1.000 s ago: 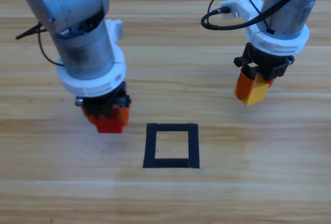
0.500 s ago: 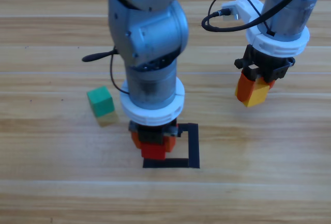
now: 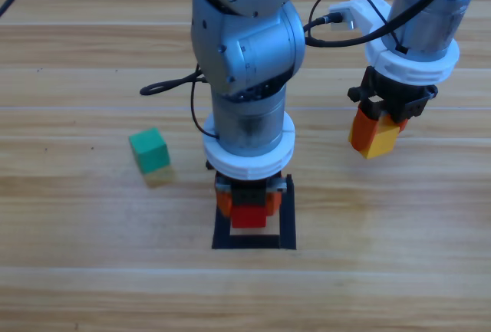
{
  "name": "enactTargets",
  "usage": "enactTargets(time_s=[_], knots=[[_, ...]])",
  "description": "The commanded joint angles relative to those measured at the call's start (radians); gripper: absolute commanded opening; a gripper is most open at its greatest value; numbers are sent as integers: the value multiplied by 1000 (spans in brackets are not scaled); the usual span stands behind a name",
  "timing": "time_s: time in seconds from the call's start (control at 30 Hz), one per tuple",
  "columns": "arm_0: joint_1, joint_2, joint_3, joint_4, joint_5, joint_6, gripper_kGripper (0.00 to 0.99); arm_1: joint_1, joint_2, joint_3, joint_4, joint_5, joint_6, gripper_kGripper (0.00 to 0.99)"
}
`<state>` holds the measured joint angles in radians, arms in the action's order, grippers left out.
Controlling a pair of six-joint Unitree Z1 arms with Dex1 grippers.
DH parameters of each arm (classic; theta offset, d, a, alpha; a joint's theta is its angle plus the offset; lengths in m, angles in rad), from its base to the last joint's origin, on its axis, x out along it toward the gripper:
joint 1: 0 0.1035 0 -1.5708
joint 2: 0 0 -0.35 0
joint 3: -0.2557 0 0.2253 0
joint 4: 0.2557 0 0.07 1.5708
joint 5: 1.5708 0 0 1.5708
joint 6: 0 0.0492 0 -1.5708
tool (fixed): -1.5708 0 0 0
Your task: Stack the blocks in the rectangular block: red at the bottom, yellow in the middle, green on top
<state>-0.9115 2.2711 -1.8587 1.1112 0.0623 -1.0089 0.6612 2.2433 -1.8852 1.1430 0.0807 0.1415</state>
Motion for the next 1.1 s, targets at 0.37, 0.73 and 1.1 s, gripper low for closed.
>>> enactTargets(time_s=[0.37,0.73,1.1], knots=[[-18,50,35,-76,16,-19,0,-29,-21,31,-31,14,1,0],[-18,51,78,-113,16,-8,0,-29,-19,32,-32,14,1,0],[-18,71,85,-131,16,23,0,-29,-19,31,-37,14,0,0]])
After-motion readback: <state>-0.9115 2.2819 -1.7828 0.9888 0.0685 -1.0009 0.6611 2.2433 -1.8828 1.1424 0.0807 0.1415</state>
